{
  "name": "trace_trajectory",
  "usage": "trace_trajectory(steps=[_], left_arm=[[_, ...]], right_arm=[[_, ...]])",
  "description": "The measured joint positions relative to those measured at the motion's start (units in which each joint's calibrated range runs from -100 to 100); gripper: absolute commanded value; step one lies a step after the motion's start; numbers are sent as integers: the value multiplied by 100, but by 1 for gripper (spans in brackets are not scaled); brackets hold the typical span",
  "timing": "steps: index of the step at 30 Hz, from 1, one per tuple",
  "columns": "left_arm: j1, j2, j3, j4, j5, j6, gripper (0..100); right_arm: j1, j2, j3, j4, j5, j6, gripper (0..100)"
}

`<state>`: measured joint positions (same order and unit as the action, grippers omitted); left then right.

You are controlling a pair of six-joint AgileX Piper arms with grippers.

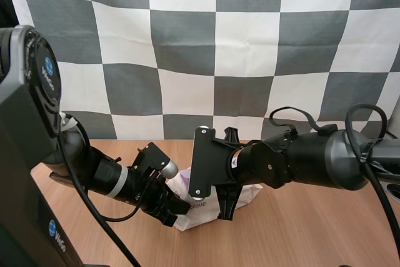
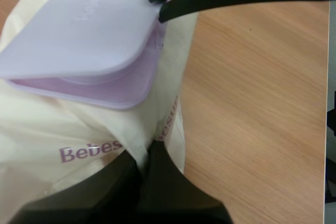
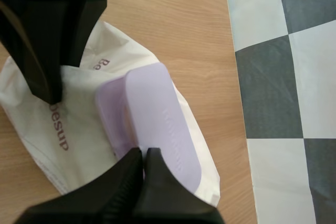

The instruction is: Open the wet wipes lid

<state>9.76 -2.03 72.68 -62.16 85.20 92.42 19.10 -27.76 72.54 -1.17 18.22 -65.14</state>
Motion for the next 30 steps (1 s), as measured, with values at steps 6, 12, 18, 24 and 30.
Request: trace_trajectory(steps=[6,12,18,24,30], left_arm=[[0,0,0,59,-46,0,0],[0,0,0,149,-46,0,0],[0,0,0,182,-26,0,0],[0,0,0,191,-9,0,0],[0,0,0,180,-26,0,0]], right_arm=[[0,-13,-100,0,-136,0,0],[-15,-13,-100,0,-994,0,0],[-15,15,-100,0,-2062,0,0],[-76,328,-100,0,-2926,-135,0],[-359,942,-100,0,-3929,-165,0]])
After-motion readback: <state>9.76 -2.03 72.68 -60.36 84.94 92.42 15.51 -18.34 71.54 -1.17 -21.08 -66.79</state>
